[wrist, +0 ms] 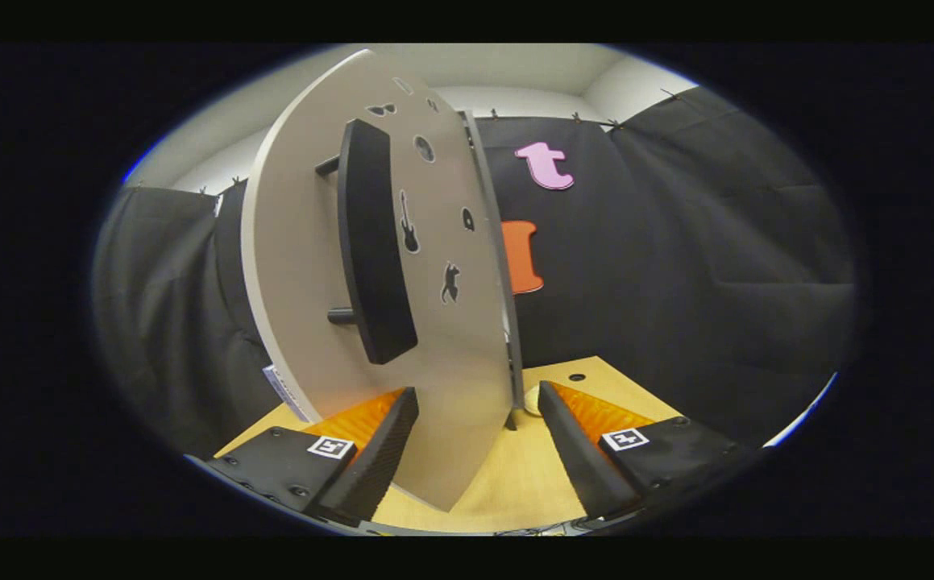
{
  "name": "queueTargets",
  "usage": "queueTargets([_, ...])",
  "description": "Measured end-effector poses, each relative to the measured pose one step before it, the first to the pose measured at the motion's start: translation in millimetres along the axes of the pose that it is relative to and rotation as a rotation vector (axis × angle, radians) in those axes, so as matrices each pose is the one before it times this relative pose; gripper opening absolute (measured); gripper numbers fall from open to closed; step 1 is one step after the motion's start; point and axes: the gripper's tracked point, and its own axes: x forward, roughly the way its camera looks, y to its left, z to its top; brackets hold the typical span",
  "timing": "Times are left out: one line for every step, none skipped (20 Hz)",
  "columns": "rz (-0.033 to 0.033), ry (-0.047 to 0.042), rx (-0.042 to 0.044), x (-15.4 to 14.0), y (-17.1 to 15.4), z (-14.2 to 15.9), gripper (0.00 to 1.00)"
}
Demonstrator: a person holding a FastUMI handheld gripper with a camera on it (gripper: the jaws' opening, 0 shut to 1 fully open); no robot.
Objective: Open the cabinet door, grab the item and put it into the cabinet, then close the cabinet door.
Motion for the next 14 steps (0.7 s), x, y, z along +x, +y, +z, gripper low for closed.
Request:
queueTargets([0.00727, 0.00098, -0.00505, 4.54, 8.72, -1.76, 0.97])
queueTargets([0.00708, 0.00121, -0.00532, 4.3, 8.09, -1.41, 0.97])
queueTargets([0.00735, 0.00026, -0.00558, 3.81, 9.35, -0.19, 0.97])
queueTargets([0.0086, -0.00006, -0.00533, 6.28, 8.24, -0.08, 0.97])
queueTargets([0.00568, 0.00117, -0.00482, 6.9, 7.3, 0.3, 0.97])
queueTargets([0.00499, 0.00471, -0.00323, 6.4, 8.48, -1.3, 0.97])
queueTargets([0.00531, 0.00327, 0.00167, 7.81, 7.79, -2.1, 0.97])
queueTargets([0.00795, 0.00098, 0.00571, 9.58, 7.61, -2.54, 0.97])
queueTargets([0.00807, 0.00304, 0.00828, 8.21, 4.6, -1.42, 0.97])
queueTargets([0.00829, 0.00379, 0.00598, 8.98, 6.51, -2.54, 0.97])
queueTargets([0.00457, 0.00579, 0.00235, 7.63, 7.45, -3.81, 0.97])
queueTargets([0.00601, 0.00319, -0.00334, 7.95, 7.84, -3.88, 0.97])
queueTargets([-0.00118, 0.00297, -0.01004, 10.57, 8.14, -3.72, 0.97])
queueTargets([-0.00628, 0.00198, -0.01299, 12.39, 10.18, -3.79, 0.97])
